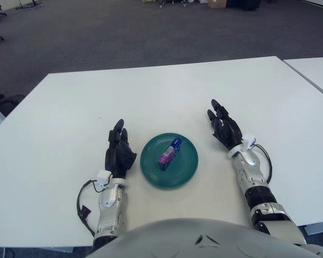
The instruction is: Put the gum into the plate.
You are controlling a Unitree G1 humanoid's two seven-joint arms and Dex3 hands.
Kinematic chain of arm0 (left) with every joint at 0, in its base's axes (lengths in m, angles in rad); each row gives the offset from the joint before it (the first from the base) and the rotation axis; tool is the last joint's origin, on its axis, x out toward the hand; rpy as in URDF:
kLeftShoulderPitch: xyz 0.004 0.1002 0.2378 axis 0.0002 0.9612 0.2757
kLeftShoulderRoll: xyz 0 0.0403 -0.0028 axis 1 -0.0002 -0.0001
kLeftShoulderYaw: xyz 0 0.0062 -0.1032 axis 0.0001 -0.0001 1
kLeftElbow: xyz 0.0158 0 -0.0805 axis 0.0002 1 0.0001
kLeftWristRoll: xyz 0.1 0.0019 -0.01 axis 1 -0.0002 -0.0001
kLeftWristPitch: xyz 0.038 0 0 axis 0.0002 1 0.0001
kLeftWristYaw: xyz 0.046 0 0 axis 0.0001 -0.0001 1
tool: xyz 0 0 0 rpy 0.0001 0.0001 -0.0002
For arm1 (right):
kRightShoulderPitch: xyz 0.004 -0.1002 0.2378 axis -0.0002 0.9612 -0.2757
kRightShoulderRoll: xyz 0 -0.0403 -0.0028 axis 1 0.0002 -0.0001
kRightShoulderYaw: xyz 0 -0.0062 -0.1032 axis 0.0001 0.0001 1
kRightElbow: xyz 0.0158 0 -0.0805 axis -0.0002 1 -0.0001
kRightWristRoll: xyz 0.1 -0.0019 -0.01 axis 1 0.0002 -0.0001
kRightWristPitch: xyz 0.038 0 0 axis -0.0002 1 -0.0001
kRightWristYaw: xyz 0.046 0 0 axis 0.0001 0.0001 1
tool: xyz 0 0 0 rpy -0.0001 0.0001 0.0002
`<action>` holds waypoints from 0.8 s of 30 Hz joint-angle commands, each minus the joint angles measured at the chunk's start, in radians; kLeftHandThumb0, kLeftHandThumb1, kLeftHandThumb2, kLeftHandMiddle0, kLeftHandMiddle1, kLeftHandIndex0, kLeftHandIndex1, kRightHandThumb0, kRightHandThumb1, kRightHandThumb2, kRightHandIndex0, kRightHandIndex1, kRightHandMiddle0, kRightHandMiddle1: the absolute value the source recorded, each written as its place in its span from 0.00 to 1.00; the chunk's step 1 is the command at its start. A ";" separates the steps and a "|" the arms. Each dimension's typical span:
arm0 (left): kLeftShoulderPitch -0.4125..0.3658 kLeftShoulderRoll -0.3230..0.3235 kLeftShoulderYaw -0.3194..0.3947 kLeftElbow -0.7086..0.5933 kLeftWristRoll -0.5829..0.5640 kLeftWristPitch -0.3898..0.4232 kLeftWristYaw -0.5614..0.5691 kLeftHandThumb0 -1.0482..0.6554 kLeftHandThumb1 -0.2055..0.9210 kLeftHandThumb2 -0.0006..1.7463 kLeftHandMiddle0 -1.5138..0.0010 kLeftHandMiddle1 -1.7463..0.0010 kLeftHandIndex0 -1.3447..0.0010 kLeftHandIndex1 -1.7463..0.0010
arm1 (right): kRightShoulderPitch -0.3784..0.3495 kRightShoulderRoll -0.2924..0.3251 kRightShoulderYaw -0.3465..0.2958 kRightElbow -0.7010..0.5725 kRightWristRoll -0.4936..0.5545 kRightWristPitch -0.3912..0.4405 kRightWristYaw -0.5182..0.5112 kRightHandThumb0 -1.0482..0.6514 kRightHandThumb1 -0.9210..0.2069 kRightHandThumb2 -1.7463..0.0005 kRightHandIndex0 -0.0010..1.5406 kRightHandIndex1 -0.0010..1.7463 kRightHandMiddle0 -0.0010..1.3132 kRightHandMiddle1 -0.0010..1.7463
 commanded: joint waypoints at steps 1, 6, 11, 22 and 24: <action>0.035 0.003 0.022 0.069 -0.017 -0.011 -0.018 0.00 1.00 0.57 0.91 1.00 1.00 0.72 | 0.042 0.047 -0.008 0.044 -0.001 0.037 -0.020 0.00 0.00 0.52 0.00 0.00 0.02 0.01; 0.036 0.002 0.022 0.073 -0.009 -0.025 -0.031 0.00 1.00 0.57 0.93 1.00 1.00 0.74 | 0.081 0.088 0.013 0.034 -0.068 -0.009 -0.080 0.00 0.00 0.48 0.01 0.00 0.01 0.02; 0.044 0.008 0.020 0.073 0.004 -0.032 -0.038 0.00 1.00 0.57 0.94 1.00 1.00 0.75 | 0.102 0.095 0.030 0.041 -0.138 -0.058 -0.129 0.00 0.00 0.47 0.00 0.00 0.00 0.01; 0.062 0.013 0.021 0.058 0.021 -0.034 -0.031 0.00 1.00 0.57 0.96 1.00 1.00 0.80 | 0.116 0.071 0.066 0.134 -0.277 -0.156 -0.223 0.00 0.00 0.46 0.00 0.00 0.00 0.00; 0.064 0.014 0.021 0.055 0.028 -0.035 -0.027 0.00 1.00 0.57 0.97 1.00 1.00 0.81 | 0.117 0.071 0.071 0.140 -0.288 -0.161 -0.242 0.01 0.00 0.46 0.00 0.00 0.00 0.00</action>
